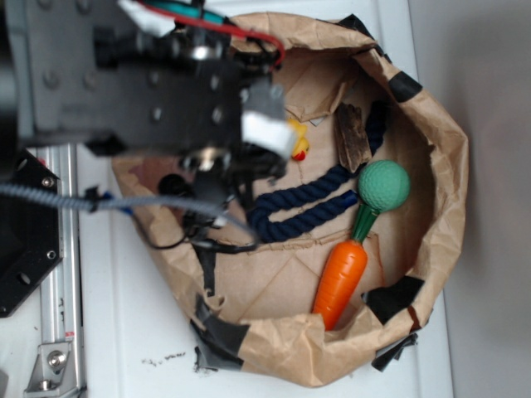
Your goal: Grab the blue block.
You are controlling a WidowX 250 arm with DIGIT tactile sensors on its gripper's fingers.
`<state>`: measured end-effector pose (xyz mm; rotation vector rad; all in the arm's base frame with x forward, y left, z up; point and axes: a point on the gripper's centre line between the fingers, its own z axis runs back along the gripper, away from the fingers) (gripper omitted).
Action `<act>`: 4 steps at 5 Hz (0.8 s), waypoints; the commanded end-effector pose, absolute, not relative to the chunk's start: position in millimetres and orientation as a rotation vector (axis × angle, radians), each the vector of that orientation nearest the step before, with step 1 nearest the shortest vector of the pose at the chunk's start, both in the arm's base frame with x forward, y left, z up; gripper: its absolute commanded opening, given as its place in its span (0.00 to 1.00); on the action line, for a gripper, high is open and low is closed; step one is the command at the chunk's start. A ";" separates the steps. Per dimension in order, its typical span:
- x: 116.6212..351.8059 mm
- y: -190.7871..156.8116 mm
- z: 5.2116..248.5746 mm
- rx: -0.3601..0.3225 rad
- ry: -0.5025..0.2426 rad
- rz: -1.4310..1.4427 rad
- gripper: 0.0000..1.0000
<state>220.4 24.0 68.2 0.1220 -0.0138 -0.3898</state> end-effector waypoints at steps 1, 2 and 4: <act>226.0 79.5 45.3 0.095 0.015 -0.445 1.00; 230.2 90.6 38.7 0.067 0.026 -0.417 1.00; 242.1 95.7 12.2 -0.008 0.058 -0.390 1.00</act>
